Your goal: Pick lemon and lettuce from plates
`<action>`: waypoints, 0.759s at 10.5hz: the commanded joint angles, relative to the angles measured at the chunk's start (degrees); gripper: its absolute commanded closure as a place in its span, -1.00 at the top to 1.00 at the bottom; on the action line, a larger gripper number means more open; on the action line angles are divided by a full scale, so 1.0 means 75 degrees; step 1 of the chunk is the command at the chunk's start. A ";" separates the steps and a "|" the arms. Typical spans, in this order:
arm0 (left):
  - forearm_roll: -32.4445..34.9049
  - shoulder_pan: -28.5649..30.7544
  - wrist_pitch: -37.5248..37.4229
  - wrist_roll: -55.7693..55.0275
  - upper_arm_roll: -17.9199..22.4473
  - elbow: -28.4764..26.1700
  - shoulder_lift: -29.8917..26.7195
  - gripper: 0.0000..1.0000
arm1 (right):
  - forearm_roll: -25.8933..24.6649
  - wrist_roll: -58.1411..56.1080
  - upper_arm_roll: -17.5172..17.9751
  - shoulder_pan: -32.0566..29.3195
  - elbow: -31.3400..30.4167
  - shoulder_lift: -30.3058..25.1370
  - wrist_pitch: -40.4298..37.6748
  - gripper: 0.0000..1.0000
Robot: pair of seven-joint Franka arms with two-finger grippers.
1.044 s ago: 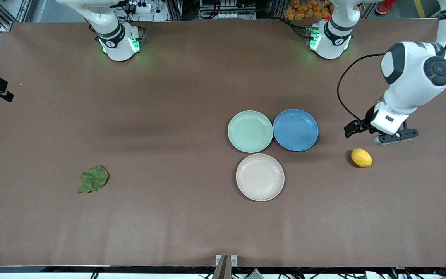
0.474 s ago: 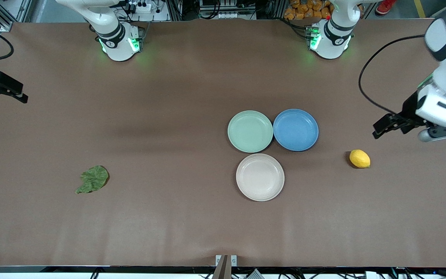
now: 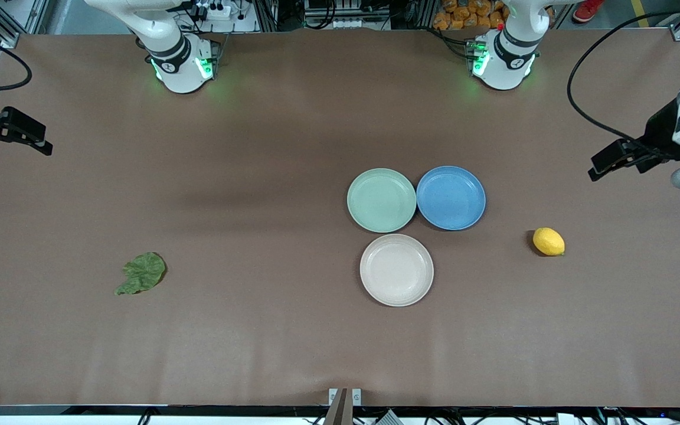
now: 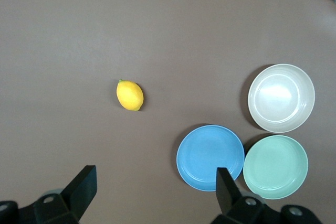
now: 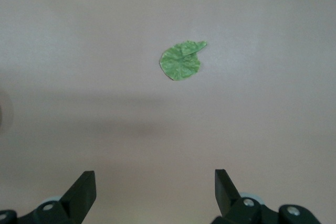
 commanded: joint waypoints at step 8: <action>0.0704 -0.0032 -0.0953 0.1297 -0.0252 0.0095 -0.0542 1.00 | 0.0006 -0.0002 -0.0207 0.0124 -0.0415 -0.0309 0.0233 1.00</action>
